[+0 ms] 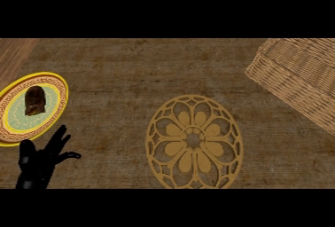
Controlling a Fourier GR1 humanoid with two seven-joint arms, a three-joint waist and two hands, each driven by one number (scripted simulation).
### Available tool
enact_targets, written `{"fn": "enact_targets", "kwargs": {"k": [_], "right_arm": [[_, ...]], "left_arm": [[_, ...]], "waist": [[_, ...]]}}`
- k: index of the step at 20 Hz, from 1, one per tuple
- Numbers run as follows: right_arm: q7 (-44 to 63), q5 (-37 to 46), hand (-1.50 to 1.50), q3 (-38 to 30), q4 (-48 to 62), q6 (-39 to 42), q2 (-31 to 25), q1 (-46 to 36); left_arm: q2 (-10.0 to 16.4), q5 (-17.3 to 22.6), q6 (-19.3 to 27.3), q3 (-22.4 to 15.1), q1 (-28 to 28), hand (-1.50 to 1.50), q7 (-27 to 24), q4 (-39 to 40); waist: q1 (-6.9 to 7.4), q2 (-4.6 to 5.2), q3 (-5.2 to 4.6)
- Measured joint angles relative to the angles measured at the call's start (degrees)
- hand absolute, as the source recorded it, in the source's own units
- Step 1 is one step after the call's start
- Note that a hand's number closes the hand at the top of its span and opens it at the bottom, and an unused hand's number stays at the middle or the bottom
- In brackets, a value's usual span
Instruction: Pick the lemon from the placemat and place it in the basket
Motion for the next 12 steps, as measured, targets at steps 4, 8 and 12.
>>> {"fn": "enact_targets", "kwargs": {"k": [4,8,12], "right_arm": [[-0.9,1.0,-1.50,1.5,0.7,2.2,-1.1,1.6],[-2.3,0.3,-1.50,1.9,-1.7,3.4,-2.3,3.4],[-1.4,-0.3,-1.50,1.9,-5.9,2.7,-2.3,4.8]], "left_arm": [[-0.3,-0.2,-0.4,0.1,0.2,0.00,-0.5,0.2],[-0.5,-0.8,-0.3,0.5,0.6,0.00,-1.7,0.5],[-0.7,-0.5,-0.5,0.9,0.8,0.00,-0.3,-0.2]], "waist": [[-0.15,-0.16,0.00],[-0.48,-0.39,0.05],[-0.74,-0.43,-0.10]]}}
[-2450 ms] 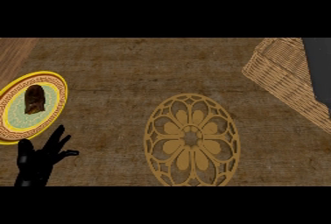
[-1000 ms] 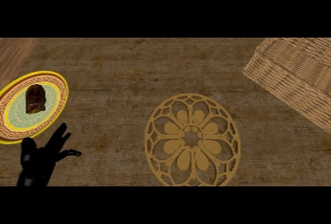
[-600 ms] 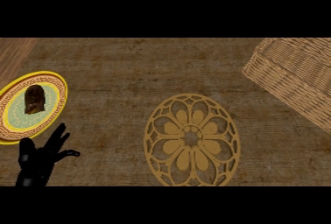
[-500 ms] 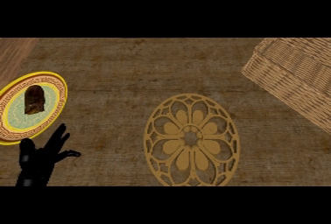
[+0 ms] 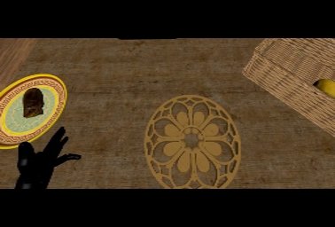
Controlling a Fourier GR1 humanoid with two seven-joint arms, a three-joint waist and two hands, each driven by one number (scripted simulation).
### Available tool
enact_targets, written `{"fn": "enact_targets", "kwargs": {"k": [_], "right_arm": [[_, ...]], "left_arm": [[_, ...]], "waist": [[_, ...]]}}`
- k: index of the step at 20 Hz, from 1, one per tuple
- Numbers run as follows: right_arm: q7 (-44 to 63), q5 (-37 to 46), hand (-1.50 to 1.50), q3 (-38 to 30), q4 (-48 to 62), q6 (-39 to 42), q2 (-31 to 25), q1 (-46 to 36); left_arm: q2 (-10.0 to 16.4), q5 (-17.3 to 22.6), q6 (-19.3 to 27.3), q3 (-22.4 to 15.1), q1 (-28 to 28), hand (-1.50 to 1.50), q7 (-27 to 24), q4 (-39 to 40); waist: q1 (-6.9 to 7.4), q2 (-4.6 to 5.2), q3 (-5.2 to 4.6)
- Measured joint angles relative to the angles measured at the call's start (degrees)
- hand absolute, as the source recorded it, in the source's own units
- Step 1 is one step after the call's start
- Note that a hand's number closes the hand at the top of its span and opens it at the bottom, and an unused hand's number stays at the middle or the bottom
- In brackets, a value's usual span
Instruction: Pick the lemon from the placemat and place it in the basket
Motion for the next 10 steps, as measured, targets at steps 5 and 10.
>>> {"fn": "enact_targets", "kwargs": {"k": [5,10], "right_arm": [[1.4,-2.1,-1.50,-2.0,-5.6,-1.5,-0.8,2.5],[4.9,-3.0,-1.50,-3.8,-14.6,-0.8,-1.6,9.0]], "left_arm": [[0.1,-0.6,0.0,0.8,0.2,0.00,-0.3,0.6],[-0.1,-0.6,-0.1,1.3,0.9,0.00,0.7,-0.3]], "waist": [[-0.55,-0.26,0.09],[-1.54,-0.50,-0.06]]}}
